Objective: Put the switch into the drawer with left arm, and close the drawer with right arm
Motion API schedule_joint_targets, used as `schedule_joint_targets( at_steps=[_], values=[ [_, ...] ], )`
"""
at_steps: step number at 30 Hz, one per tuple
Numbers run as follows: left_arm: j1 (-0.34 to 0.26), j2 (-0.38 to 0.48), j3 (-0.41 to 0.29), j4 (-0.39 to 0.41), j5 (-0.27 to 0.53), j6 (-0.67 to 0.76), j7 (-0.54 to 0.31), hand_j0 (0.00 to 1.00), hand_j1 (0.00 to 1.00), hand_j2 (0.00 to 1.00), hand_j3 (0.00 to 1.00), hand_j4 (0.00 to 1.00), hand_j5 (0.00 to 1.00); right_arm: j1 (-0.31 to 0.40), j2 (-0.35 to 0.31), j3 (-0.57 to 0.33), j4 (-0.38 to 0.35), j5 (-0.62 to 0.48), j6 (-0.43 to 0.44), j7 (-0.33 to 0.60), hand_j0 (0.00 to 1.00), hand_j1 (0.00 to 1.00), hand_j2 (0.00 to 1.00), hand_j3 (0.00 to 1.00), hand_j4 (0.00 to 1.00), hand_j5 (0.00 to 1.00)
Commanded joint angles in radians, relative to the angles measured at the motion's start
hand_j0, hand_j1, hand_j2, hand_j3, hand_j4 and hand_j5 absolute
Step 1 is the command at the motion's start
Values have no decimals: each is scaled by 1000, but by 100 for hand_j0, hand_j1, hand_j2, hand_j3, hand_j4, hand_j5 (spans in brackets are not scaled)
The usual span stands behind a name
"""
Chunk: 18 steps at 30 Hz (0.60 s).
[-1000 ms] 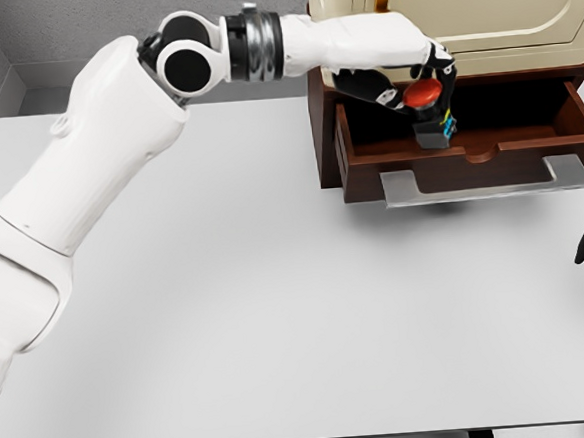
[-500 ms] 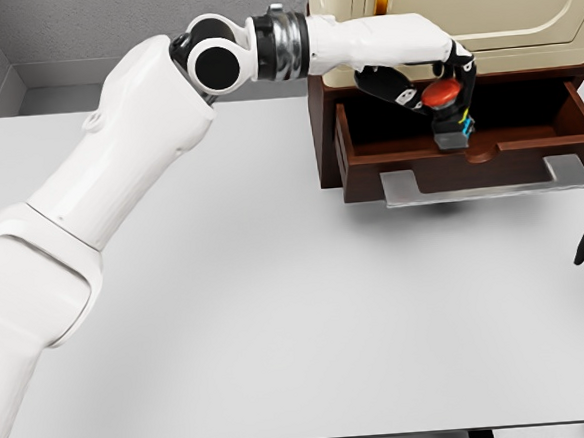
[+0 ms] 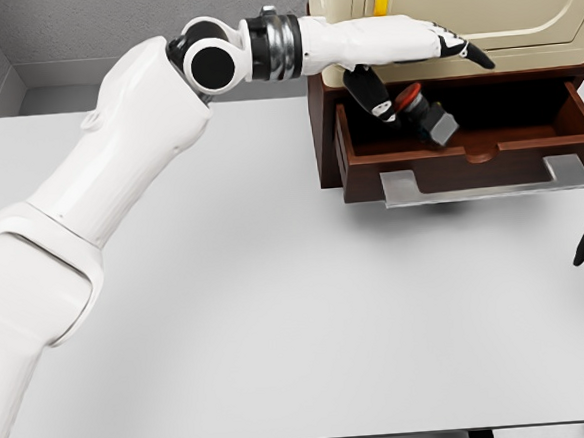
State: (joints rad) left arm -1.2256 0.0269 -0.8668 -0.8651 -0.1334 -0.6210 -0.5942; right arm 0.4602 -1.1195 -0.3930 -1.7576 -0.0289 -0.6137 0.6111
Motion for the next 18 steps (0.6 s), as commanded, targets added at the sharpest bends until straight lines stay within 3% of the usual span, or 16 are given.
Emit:
schedule_joint_targets(
  at_steps=[1, 6, 9, 10, 14, 16, 18],
  values=[
    [0, 5, 6, -9, 21, 10, 2, 100, 100, 100, 100, 100, 100, 0, 0, 0, 0, -6, 3, 0, 50, 50, 50, 50, 50, 50],
    [-15, 13, 6, -26, 34, 10, 2, 100, 100, 100, 100, 100, 100, -2, 0, 3, 0, -6, 3, 0, 50, 50, 50, 50, 50, 50],
    [-17, 18, 6, -124, 60, 10, 2, 100, 100, 100, 100, 100, 100, -6, 0, 19, 0, -6, 3, 0, 50, 50, 50, 50, 50, 50],
    [-17, 31, 6, -173, 60, 10, 2, 100, 100, 100, 100, 100, 100, -6, -2, 19, 0, -6, 3, 0, 50, 50, 50, 50, 50, 50],
    [-6, 156, 5, -554, 129, 10, 2, 100, 100, 100, 100, 100, 100, -23, 0, 19, 0, -6, 3, 0, 49, 49, 49, 49, 49, 49],
    [46, 255, 9, -704, 140, 10, 4, 100, 100, 100, 100, 100, 100, -32, -2, 19, 0, -6, 3, 0, 49, 49, 49, 49, 49, 49],
    [90, 427, 28, -810, 152, 10, 5, 100, 100, 100, 100, 100, 100, -37, -2, 19, 0, -6, 3, 0, 50, 50, 50, 50, 50, 50]
  ],
)
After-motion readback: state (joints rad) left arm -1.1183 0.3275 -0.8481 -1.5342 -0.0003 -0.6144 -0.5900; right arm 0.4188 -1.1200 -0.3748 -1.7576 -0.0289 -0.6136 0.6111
